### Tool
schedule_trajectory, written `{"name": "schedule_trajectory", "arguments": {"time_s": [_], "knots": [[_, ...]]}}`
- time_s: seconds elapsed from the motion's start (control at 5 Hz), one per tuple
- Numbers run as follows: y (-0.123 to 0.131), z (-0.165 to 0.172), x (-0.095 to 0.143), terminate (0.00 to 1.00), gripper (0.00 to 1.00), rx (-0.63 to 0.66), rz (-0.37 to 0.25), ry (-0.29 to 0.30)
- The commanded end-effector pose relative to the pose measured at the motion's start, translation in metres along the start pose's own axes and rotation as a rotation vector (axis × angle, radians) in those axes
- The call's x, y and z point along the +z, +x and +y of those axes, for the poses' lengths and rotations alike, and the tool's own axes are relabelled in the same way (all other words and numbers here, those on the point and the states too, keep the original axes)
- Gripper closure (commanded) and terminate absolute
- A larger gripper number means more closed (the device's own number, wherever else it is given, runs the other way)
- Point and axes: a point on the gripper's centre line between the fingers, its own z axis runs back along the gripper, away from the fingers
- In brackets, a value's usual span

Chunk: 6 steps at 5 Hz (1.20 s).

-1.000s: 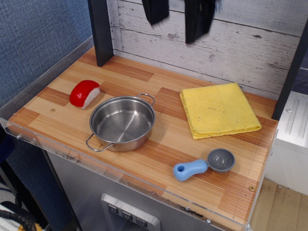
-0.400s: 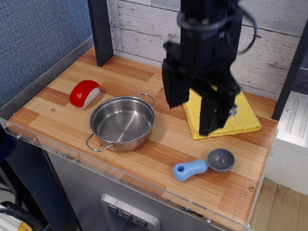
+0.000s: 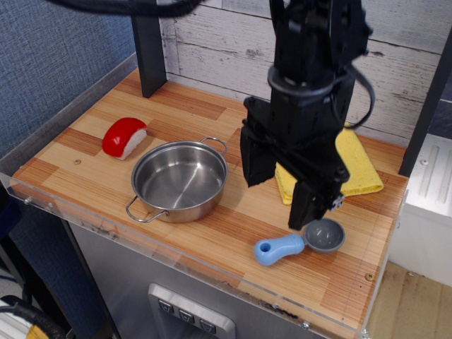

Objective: Put the spoon right above the pot.

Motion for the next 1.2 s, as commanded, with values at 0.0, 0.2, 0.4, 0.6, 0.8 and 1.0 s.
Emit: {"name": "schedule_trajectory", "arguments": {"time_s": [0.0,0.2,0.4,0.6,0.8,1.0], "knots": [[0.014,0.000,-0.026,0.00,0.00,-0.120,-0.004,-0.039],[0.017,0.001,-0.040,0.00,0.00,-0.202,0.033,-0.049],[0.019,0.001,-0.051,0.00,0.00,-0.225,0.047,-0.044],[0.020,-0.002,-0.060,0.00,0.00,-0.242,0.048,-0.026],[0.025,-0.011,-0.069,0.00,0.00,-0.276,0.007,-0.032],[0.028,-0.014,-0.073,0.00,0.00,-0.252,-0.063,-0.086]]}}
